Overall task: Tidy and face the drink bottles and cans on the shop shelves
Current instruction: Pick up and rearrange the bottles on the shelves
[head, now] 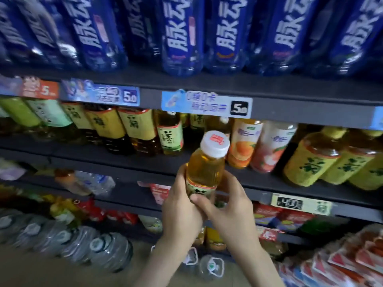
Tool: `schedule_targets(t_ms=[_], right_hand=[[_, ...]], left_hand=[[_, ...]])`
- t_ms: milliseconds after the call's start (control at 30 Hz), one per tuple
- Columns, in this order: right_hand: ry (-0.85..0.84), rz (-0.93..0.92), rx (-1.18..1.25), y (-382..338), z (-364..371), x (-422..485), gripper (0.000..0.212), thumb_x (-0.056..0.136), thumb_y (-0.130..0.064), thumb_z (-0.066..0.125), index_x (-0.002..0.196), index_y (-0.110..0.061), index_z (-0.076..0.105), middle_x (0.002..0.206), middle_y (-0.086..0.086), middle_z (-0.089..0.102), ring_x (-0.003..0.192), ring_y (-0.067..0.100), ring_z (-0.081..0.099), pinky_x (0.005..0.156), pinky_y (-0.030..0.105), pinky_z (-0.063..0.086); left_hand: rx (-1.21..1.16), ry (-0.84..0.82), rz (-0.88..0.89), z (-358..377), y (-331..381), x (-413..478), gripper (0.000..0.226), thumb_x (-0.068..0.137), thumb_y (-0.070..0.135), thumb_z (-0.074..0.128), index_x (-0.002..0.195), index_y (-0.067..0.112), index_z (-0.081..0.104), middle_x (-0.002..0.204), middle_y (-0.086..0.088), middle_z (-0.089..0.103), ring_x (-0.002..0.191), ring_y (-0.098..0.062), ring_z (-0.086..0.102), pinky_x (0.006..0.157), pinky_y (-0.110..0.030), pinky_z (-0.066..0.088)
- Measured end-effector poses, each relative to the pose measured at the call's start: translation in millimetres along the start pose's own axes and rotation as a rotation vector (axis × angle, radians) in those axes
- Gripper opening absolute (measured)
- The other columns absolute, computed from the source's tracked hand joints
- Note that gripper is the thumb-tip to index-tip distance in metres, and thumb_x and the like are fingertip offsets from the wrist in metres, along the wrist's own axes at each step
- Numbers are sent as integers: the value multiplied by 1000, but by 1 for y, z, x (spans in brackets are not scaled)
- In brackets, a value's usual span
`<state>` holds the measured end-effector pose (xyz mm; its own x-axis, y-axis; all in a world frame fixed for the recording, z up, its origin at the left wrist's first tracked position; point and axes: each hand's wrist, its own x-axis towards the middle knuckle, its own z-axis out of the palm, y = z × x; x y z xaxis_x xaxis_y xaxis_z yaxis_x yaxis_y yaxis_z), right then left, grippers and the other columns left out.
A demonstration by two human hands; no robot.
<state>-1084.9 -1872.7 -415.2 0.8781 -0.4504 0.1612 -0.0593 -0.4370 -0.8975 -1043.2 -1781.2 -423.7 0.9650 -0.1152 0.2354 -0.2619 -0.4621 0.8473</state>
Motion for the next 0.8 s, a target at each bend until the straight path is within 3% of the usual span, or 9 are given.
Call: schedule_targets(t_ms=[67, 133, 200, 267, 367, 433, 500, 633, 800], right_hand=[[47, 50, 1, -13, 36, 4, 59, 60, -48, 79, 109, -28, 52, 99, -14, 62, 88, 1, 58, 67, 4, 39], [122, 103, 27, -26, 68, 7, 53, 58, -49, 78, 99, -29, 52, 92, -12, 64, 84, 8, 62, 65, 10, 42], [199, 138, 54, -35, 94, 10, 48, 60, -47, 76, 98, -30, 52, 90, -11, 65, 83, 6, 62, 64, 10, 43], [287, 175, 87, -43, 113, 13, 46, 64, -42, 76, 101, -28, 53, 90, -11, 65, 82, 2, 61, 64, 4, 42], [459, 233, 126, -46, 123, 23, 50, 65, -38, 77, 107, -24, 55, 93, -11, 64, 84, 2, 61, 64, 3, 40], [524, 247, 117, -42, 122, 29, 52, 66, -35, 77, 110, -25, 51, 98, -10, 63, 86, 0, 59, 67, 5, 39], [572, 233, 77, -37, 120, 37, 53, 67, -34, 77, 111, -23, 49, 102, -5, 61, 89, 6, 60, 68, 8, 39], [596, 199, -5, -34, 120, 54, 61, 69, -33, 77, 118, -17, 44, 106, -4, 54, 99, 11, 53, 73, 19, 35], [609, 169, -66, -34, 122, 69, 75, 72, -30, 74, 132, -12, 34, 119, 6, 55, 109, 27, 54, 74, 24, 35]], left_hand=[[-26, -18, 14, -25, -17, 12, 51, 68, 48, 48, 119, 45, 45, 111, 3, 65, 100, -21, 63, 85, -38, 52], [57, -32, 87, -45, -34, 24, 62, 70, 50, 43, 128, 31, 47, 119, -2, 62, 106, -24, 61, 84, -32, 49], [109, -69, 116, -63, -42, 38, 70, 74, 52, 33, 137, 22, 41, 129, -2, 57, 113, -22, 57, 85, -26, 44], [105, -87, 212, -72, -50, 51, 60, 79, 49, 29, 136, 33, 32, 133, 6, 49, 119, -14, 52, 91, -21, 39], [18, -260, 292, -70, -61, 71, 51, 86, 45, 34, 135, 47, 24, 137, 21, 27, 125, 9, 29, 102, -11, 26], [-24, -341, 369, -64, -70, 78, 58, 90, 31, 51, 142, 35, 26, 142, 19, 25, 129, 15, 20, 102, -1, 19], [-57, -340, 382, -58, -78, 82, 64, 87, 18, 63, 142, 27, 32, 143, 17, 29, 132, 12, 22, 102, 0, 21], [-81, -251, 338, -47, -87, 88, 52, 88, 19, 61, 136, 17, 43, 135, 11, 45, 128, -6, 40, 101, -7, 30], [-98, -206, 293, -38, -91, 91, 49, 87, 13, 64, 133, 15, 47, 131, 2, 51, 122, -11, 47, 99, -17, 38]])
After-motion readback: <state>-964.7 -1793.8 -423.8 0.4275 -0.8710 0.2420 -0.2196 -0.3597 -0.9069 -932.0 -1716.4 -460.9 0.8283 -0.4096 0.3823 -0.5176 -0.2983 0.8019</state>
